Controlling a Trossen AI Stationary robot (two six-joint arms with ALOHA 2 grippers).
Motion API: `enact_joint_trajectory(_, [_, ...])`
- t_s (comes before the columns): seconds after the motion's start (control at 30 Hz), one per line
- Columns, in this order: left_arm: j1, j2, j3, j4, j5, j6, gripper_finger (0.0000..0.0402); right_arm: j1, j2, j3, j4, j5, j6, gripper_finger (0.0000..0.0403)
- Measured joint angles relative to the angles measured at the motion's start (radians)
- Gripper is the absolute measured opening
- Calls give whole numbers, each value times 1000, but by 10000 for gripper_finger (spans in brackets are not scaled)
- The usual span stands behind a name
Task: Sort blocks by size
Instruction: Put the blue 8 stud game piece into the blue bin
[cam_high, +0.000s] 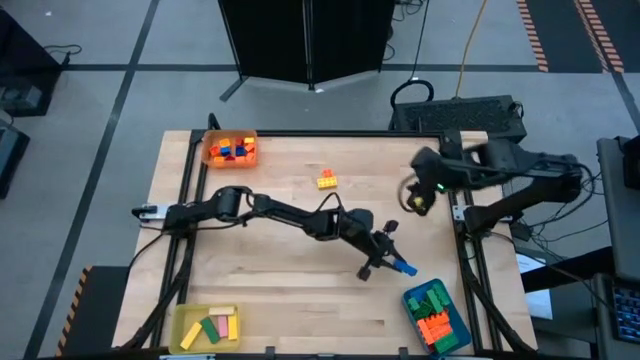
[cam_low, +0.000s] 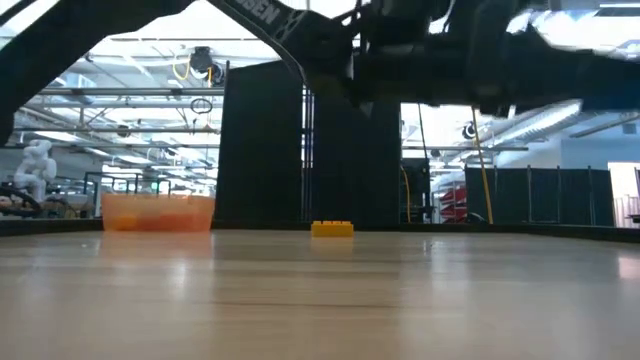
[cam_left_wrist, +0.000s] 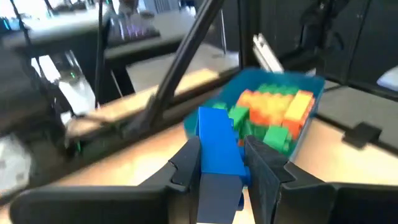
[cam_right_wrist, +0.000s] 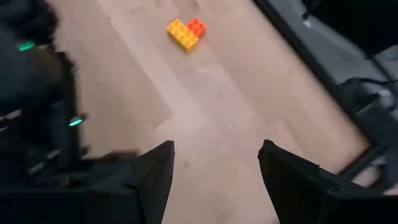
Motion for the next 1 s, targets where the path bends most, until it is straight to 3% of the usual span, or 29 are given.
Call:
enact_joint_trajectory(0.23, [98, -6, -1, -79, 23, 0, 86, 139, -208, -413, 164, -75, 173, 226])
enact_joint_trajectory(0.53, [221, -11, -1, -137, 176, 37, 86, 310, -288, -777, 279, -153, 350, 226])
enact_joint_trajectory(0.67, [214, -11, -2, -83, 321, 128, 86, 353, -301, -810, 273, -152, 429, 226])
enact_joint_trajectory(0.8, [205, -11, -1, 22, 323, 131, 86, 365, -329, -784, 264, -108, 434, 226])
enact_joint_trajectory(1.0, [165, -11, 22, 42, 287, 120, 86, 364, -355, -664, 192, 5, 471, 226])
